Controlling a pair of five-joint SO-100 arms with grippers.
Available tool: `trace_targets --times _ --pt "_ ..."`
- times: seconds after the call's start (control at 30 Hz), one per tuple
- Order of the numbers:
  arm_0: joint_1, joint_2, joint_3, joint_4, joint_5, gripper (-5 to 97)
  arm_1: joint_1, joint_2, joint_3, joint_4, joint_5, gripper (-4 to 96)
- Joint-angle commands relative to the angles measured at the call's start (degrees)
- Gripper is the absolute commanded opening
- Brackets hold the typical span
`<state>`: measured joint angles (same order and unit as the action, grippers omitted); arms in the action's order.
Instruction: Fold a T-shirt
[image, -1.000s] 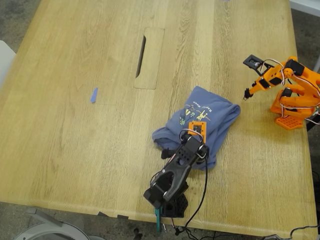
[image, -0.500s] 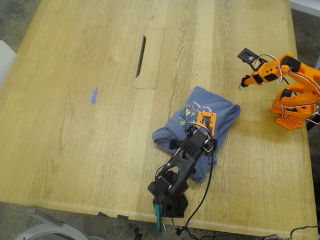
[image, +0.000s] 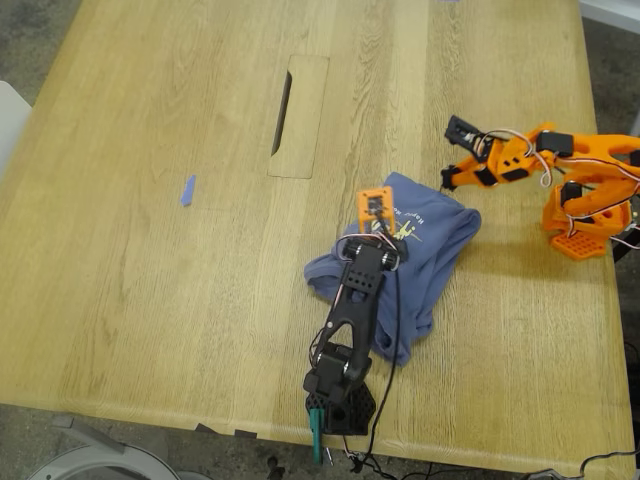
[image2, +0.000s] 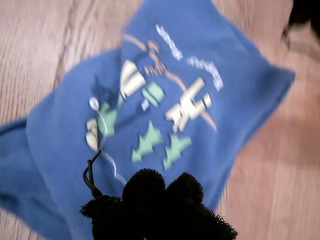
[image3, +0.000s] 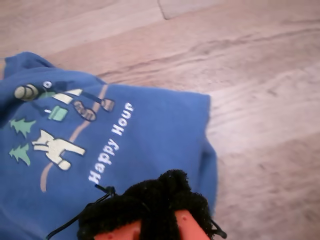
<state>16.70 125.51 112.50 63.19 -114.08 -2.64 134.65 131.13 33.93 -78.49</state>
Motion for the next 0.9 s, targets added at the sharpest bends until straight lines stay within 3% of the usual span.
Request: trace_targets --times 0.0,0.4,0.57,0.87 --pt "-2.6 -2.5 -0.7 -9.6 0.5 0 -1.8 -3.7 -0.5 -8.2 -0.7 0.0" --pt "-4.8 -9.8 3.1 -22.4 -1.0 0 -7.7 -31.9 -14.7 -30.7 -0.9 0.0" --pt "-2.7 -9.9 6.3 -24.4 -2.2 0 -10.0 -34.5 -13.9 -31.2 0.4 0.0" --pt "-2.1 -10.8 14.8 -30.9 -2.9 0 -10.7 -31.0 1.4 -35.6 3.9 0.0"
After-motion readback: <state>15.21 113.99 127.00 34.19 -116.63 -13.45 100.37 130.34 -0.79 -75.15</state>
